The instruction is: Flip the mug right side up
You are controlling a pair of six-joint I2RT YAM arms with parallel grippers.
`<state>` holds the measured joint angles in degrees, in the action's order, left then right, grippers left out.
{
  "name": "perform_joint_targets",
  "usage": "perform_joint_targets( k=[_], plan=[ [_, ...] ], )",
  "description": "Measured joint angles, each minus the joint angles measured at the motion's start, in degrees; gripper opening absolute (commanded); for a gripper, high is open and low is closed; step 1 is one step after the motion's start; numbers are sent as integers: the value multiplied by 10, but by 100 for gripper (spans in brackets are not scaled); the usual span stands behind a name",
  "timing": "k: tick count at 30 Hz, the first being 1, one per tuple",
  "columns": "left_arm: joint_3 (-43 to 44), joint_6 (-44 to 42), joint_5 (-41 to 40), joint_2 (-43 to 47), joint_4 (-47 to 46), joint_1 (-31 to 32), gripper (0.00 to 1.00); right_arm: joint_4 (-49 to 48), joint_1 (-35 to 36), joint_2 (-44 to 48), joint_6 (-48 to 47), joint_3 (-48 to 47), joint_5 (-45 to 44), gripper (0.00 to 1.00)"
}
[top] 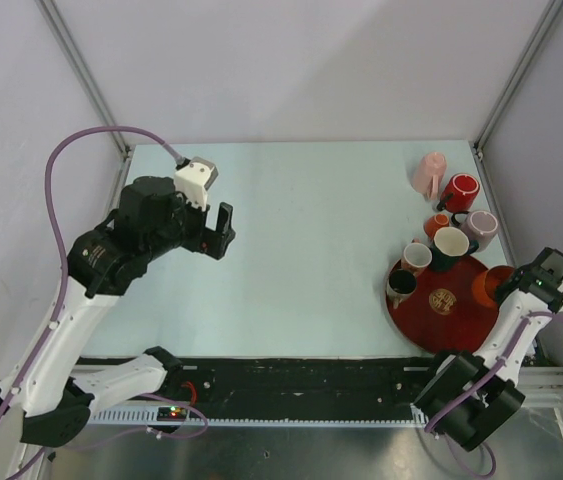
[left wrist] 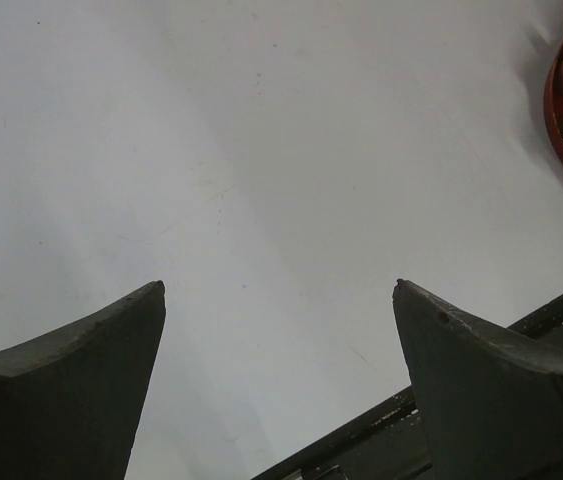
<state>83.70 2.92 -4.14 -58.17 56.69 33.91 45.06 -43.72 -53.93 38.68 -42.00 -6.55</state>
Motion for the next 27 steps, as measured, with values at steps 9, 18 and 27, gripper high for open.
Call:
perform_joint_targets(
  k=[9,18,27],
  plan=[
    [0,-10,-20,-5,0,0,98,-36,15,-80,-7,0,3,0],
    [0,-12,-33,-7,0,-3,98,-76,26,-149,-3,0,26,0],
    [0,-15,-43,-7,0,-3,98,-86,55,-178,2,-3,27,15]
  ],
)
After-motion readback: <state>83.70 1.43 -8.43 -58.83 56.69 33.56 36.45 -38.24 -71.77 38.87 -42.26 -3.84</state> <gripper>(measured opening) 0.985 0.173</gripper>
